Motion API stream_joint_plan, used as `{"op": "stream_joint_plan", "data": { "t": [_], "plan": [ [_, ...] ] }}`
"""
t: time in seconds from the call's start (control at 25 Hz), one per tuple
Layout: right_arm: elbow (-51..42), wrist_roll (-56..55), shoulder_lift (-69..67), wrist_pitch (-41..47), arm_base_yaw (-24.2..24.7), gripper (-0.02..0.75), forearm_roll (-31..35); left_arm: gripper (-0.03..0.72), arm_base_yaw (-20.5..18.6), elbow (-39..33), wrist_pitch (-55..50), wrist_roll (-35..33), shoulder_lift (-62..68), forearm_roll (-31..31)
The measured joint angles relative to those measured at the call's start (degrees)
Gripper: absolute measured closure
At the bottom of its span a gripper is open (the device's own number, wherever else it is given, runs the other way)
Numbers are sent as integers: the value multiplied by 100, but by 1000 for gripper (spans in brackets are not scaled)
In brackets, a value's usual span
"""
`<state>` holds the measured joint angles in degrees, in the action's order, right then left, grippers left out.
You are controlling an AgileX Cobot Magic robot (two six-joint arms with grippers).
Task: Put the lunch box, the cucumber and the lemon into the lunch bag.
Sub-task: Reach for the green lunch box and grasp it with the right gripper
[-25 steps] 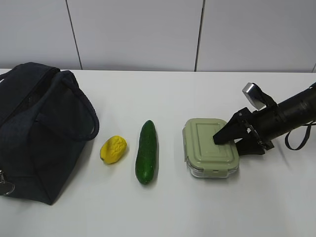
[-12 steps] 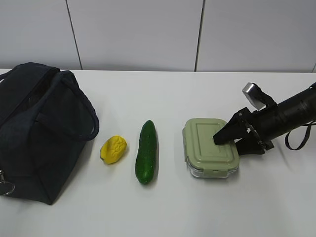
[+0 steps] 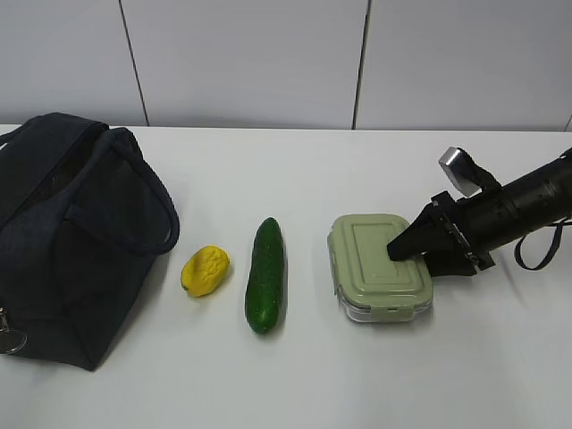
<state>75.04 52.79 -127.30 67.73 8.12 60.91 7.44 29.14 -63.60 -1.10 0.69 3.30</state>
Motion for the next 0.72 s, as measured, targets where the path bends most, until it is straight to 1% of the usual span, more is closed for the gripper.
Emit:
{"op": "stream_joint_plan", "data": {
  "t": [0.72],
  "plan": [
    [0, 0, 0, 13, 0, 272, -10, 450, 0, 0, 0, 0, 0, -10]
  ]
}}
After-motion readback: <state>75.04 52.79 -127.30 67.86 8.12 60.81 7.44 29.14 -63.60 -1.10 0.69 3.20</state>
